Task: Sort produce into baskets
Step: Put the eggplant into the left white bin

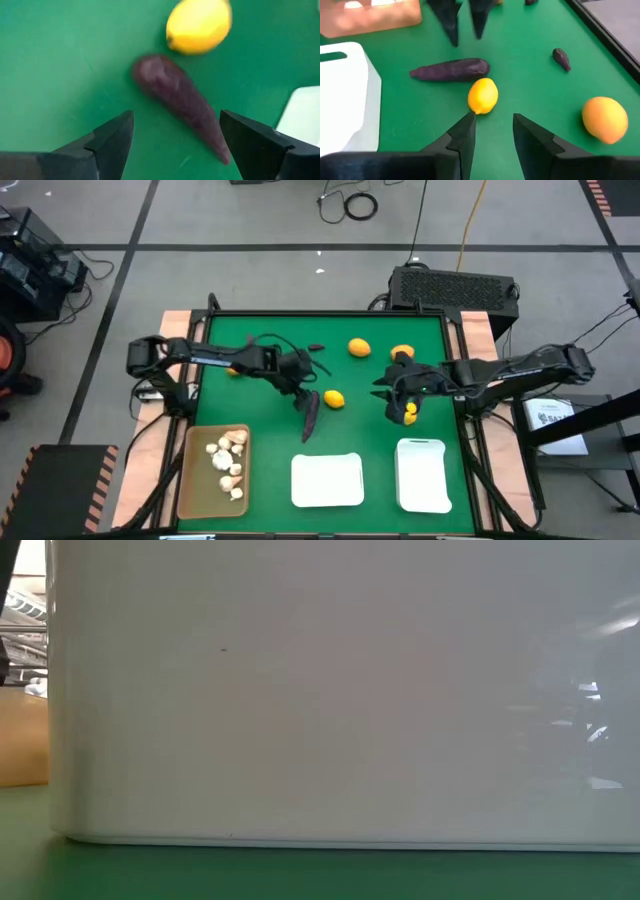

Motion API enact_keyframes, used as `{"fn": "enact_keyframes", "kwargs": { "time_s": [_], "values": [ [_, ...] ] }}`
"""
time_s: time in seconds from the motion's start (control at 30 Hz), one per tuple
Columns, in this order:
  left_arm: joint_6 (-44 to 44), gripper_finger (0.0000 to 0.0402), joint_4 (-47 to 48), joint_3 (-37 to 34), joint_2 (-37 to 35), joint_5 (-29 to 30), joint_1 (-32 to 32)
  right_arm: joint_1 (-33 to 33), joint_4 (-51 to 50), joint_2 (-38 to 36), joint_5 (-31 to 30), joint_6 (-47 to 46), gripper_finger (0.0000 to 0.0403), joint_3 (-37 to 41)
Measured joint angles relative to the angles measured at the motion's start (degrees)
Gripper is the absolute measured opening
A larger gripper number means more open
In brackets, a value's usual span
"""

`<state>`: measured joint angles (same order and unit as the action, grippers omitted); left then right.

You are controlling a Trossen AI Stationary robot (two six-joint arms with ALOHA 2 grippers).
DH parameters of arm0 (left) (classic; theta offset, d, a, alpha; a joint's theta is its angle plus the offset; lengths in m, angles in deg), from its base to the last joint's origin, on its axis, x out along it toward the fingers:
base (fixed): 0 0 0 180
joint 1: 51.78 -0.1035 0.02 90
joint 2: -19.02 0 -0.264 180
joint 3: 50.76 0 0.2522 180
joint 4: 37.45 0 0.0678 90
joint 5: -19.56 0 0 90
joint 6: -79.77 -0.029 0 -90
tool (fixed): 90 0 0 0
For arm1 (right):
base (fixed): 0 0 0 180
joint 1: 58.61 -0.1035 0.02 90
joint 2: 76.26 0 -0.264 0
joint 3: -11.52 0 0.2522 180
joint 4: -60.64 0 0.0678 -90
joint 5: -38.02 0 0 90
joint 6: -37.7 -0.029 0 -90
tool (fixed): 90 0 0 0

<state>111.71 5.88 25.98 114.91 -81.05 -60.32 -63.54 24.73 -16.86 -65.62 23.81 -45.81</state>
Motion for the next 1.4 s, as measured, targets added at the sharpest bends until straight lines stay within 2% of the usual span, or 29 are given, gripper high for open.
{"fn": "enact_keyframes", "kwargs": {
  "time_s": [0.2, 0.57, 0.77, 1.17, 1.27, 1.4],
  "values": [
    [3.61, 0.0299, -0.08, 1.91, 5.61, 0.03, 2.51, 0.37, -1.17, -2.96, -0.02, -1.52, 0.0118, 0.39],
    [3.85, 0.0299, -3.41, 1.96, 9.92, 0.81, 5.56, 0.39, 0.62, -2.74, -0.02, -0.34, 0.0118, 0.37],
    [3.58, 0.0299, -3.25, 1.94, 10.89, 6.07, 6.82, 0.37, 1.15, -2.74, 0.0, -0.02, 0.0118, 0.37],
    [0.52, 0.0297, -3.14, 1.96, 11.27, 7.02, 6.77, 0.37, 0.93, -2.74, -0.02, 0.0, 0.0118, 0.37],
    [0.21, 0.0283, -2.97, 1.96, 11.27, 7.04, 6.77, 0.38, 0.93, -2.74, -0.01, 0.0, 0.0118, 0.37],
    [-0.36, 0.0237, -2.75, 1.96, 11.27, 6.88, 6.7, 0.38, 0.93, -2.74, -0.02, 0.0, 0.0118, 0.37]
  ]
}}
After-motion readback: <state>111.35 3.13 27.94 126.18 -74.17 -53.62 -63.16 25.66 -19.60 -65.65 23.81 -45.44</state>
